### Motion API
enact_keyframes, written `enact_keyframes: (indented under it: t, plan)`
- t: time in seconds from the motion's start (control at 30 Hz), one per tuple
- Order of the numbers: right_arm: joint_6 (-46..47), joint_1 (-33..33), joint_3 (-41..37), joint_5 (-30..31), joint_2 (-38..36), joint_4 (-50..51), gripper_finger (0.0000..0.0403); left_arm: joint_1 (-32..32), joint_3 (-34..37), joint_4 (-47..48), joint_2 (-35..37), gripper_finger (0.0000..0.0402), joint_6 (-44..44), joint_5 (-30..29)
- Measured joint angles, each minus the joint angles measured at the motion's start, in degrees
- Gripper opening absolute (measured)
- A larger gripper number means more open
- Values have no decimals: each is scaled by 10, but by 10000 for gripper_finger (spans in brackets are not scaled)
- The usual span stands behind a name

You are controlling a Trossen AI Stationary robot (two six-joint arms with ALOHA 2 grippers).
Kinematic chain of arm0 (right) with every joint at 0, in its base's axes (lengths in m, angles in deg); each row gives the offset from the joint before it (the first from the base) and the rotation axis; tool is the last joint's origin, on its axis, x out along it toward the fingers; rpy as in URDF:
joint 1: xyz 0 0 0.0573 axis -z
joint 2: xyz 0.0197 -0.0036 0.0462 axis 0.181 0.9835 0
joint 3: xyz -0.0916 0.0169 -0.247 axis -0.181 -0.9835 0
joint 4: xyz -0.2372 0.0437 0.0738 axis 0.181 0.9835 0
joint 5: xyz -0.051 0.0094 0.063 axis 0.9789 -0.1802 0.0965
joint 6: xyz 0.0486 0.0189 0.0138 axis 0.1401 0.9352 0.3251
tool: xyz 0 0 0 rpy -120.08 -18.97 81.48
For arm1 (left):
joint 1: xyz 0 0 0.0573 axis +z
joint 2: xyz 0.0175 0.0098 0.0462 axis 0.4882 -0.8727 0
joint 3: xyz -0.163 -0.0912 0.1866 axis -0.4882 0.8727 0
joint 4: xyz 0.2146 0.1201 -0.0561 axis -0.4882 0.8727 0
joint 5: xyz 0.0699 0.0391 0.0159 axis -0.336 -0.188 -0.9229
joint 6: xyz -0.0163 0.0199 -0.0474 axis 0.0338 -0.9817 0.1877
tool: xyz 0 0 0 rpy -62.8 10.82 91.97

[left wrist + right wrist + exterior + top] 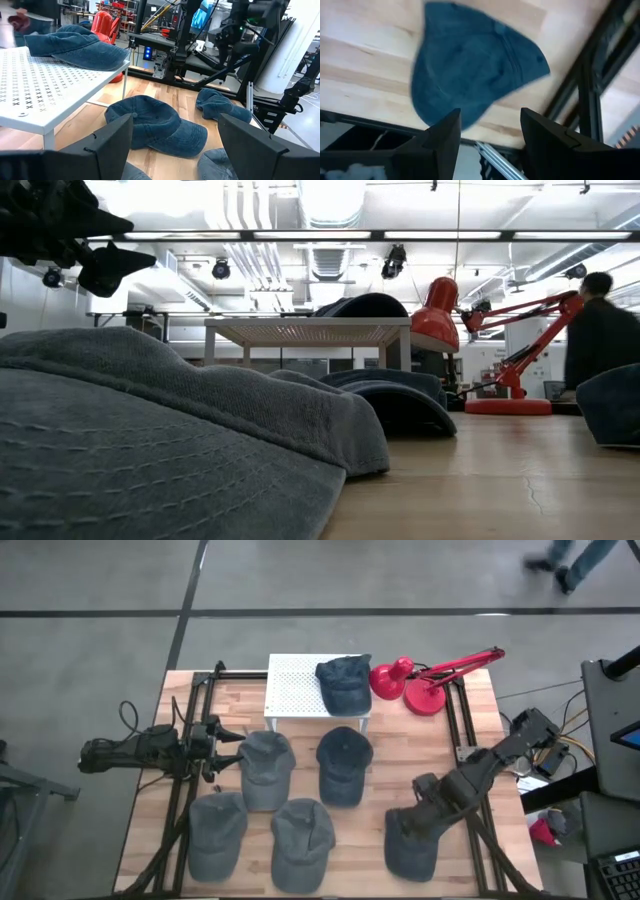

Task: Pick & Place hat
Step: Stack the bottom dark blue cap on the dark blue cap on the shelf

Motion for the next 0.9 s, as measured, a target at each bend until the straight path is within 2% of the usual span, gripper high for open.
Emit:
enact_keyframes:
  t: [0.37, 0.57, 0.7, 0.9]
  plan:
    - [132, -90, -9, 2, 0, -7, 199, 0, 0, 0, 0, 296, 0, 0]
    - [204, -137, -42, 5, 0, -38, 199, 0, 0, 0, 0, 296, 0, 0]
    - [231, -149, -73, 47, -1, -81, 199, 0, 0, 0, 0, 296, 0, 0]
    - [232, -148, -128, 53, -1, -150, 199, 0, 0, 0, 0, 296, 0, 0]
